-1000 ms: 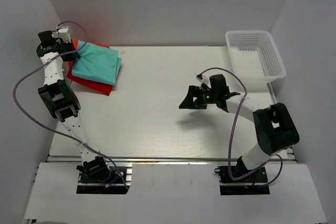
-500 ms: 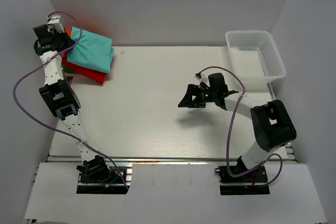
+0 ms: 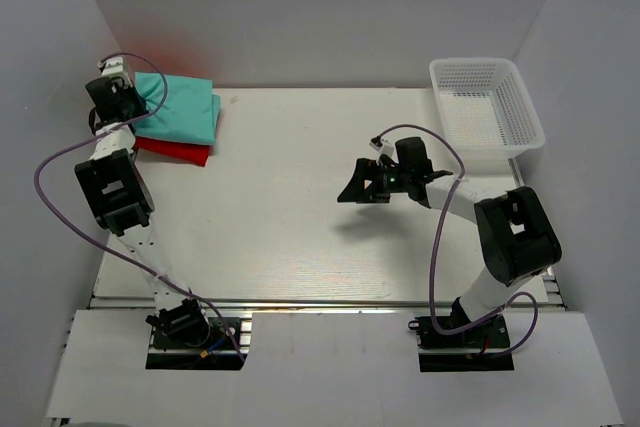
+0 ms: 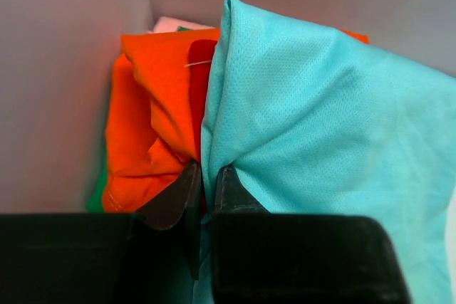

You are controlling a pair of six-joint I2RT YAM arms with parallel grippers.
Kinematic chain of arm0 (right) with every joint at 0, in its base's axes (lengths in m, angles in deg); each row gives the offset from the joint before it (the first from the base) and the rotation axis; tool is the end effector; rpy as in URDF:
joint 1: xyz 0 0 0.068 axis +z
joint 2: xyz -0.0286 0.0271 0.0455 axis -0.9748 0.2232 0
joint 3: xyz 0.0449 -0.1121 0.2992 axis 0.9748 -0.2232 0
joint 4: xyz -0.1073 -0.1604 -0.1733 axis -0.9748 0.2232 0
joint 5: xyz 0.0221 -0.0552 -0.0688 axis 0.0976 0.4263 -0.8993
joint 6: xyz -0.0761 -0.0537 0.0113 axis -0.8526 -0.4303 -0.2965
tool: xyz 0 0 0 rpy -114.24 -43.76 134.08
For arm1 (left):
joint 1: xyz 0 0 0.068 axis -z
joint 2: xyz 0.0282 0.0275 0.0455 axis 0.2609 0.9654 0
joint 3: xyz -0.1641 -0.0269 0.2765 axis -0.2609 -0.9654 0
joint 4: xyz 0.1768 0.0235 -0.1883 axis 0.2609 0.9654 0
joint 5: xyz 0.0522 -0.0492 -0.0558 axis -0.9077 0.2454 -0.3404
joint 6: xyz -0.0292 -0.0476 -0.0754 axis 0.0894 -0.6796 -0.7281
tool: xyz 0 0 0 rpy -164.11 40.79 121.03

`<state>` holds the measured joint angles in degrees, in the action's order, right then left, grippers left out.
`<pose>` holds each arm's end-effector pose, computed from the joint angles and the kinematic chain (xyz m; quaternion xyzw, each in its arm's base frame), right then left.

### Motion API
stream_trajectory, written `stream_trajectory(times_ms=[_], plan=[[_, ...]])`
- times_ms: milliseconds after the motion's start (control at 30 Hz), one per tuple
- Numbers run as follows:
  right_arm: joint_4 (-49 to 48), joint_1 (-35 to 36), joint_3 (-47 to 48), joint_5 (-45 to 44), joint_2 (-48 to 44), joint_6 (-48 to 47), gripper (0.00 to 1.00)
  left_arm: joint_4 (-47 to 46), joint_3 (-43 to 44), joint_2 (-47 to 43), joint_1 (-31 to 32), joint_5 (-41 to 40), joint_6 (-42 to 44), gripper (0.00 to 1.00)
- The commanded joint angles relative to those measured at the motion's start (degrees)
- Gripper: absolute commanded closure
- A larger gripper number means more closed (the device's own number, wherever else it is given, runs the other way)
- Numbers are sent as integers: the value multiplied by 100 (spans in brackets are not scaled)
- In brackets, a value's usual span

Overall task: Fold and stack the t-shirts
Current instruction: Put the neatly folded tshirt into the corner of the board with the left arm

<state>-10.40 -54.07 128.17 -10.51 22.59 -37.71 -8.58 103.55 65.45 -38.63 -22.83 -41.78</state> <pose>0.3209 0.1916 0.2133 -0.1193 0.8560 0.4295 0.2618 0.5567 0.2161 0.2577 -0.0856 0.8266 -0.0021 0.5562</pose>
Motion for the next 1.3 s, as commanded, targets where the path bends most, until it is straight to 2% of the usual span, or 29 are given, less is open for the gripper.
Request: stream_trajectory(times_ms=[0, 167, 333, 433, 500, 533, 567, 600, 667, 833, 1000, 1033, 1067, 1100, 1167, 1233, 1267], plan=[[-191, 27, 284, 205, 138, 1, 10, -1548, -377, -899, 57, -473, 187, 100], [-191, 26, 372, 144, 270, -7, 10, -2548, -1078, -1013, 460, -1814, 1197, 100], [-113, 26, 583, 249, 568, 1, 10, -4137, -1458, -803, 821, -2976, 2173, 100], [-25, 35, 706, 267, 666, 1, 10, -4930, -1459, -574, 1014, -3627, 2367, 100], [11, 27, 785, 188, 745, -25, 10, -5544, -1310, -153, 1216, -4426, 2867, 100], [37, 9, 803, 170, 771, -16, 10, -6287, -1013, 66, 1287, -4716, 3130, 100], [63, 26, 821, 179, 824, -16, 10, -6651, -793, 321, 1357, -5293, 3689, 100], [98, 26, 934, 196, 868, -34, 10, -6881, -573, 767, 1427, -5473, 3930, 100], [160, 26, 996, 249, 982, -16, 10, -6465, 8, 1034, 1489, -5668, 4021, 100], [222, 26, 1189, 433, 1079, 1, 10, -6374, -44, 1035, 1489, -5667, 3678, 100], [231, 18, 1146, 416, 1088, -16, 10, -6251, 201, 1280, 1489, -5649, 3931, 100], [239, 26, 1155, 433, 1106, -7, 10, -6190, 437, 1386, 1489, -5911, 3932, 93], [300, 26, 1163, 434, 1106, -7, 10, -5119, 1318, 1526, 1402, -6192, 3706, 61], [301, 9, 1181, 434, 1114, 1, 10, -4812, 1327, 1675, 1402, -6404, 3399, 43], [327, 44, 1190, 469, 1097, -34, 10, -4750, 1223, 1581, 1340, -6266, 3240, 35], [362, 26, 1225, 486, 1079, -42, 10, -4066, 1143, 1327, 1340, -5942, 2671, 9], [362, 26, 1216, 495, 1053, -69, 10, -3906, 1091, 1247, 1340, -5880, 2571, 0]])
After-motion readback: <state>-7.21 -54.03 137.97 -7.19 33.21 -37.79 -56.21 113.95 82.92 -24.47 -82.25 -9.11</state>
